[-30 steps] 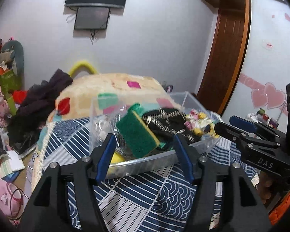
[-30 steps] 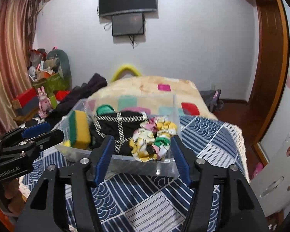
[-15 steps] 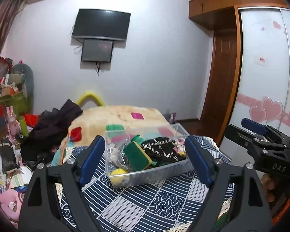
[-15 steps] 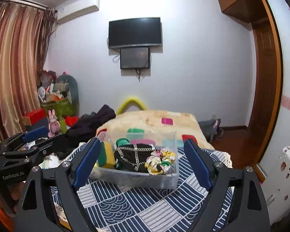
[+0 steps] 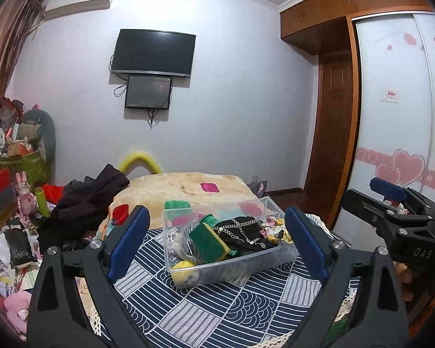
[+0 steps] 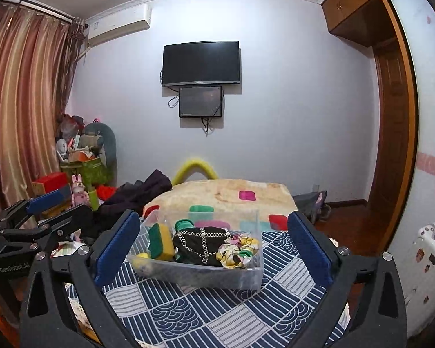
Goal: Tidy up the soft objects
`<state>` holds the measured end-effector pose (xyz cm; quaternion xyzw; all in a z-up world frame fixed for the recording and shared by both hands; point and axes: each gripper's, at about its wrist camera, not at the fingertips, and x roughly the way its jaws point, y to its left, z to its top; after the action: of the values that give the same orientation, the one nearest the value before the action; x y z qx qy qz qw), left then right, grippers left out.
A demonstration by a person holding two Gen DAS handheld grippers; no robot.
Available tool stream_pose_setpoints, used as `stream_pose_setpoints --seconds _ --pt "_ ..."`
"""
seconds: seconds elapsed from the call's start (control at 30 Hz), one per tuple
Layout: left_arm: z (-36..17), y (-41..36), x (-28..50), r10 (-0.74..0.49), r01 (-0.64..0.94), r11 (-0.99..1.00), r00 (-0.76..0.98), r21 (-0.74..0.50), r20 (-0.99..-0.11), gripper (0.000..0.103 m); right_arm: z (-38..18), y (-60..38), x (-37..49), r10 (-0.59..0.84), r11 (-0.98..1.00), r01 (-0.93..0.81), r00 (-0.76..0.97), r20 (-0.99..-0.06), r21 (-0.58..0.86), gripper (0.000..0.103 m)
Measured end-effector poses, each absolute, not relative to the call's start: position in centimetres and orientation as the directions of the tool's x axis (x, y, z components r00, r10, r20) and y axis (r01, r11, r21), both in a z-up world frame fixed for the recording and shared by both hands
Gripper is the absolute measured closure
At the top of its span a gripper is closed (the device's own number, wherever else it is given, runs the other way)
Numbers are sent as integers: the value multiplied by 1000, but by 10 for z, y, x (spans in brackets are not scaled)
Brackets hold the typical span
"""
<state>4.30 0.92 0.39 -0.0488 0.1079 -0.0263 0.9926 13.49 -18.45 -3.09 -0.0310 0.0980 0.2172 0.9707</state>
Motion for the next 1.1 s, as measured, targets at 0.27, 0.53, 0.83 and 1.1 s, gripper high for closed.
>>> stream_pose_setpoints --seconds 0.27,0.53,0.83,1.1 --pt "4 8 43 -66 44 994 974 -104 -218 7 -32 -185 133 414 905 -425 886 -208 -8 1" --pt "4 7 43 -68 47 994 974 -101 -217 7 -33 -187 132 417 904 -427 883 -213 2 1" --pt "3 7 42 -68 47 994 974 -100 -216 6 -33 -187 132 417 904 -427 883 -213 3 1" --pt "3 6 43 -68 48 994 974 -100 -214 5 -30 -188 130 420 903 -429 883 -209 3 0"
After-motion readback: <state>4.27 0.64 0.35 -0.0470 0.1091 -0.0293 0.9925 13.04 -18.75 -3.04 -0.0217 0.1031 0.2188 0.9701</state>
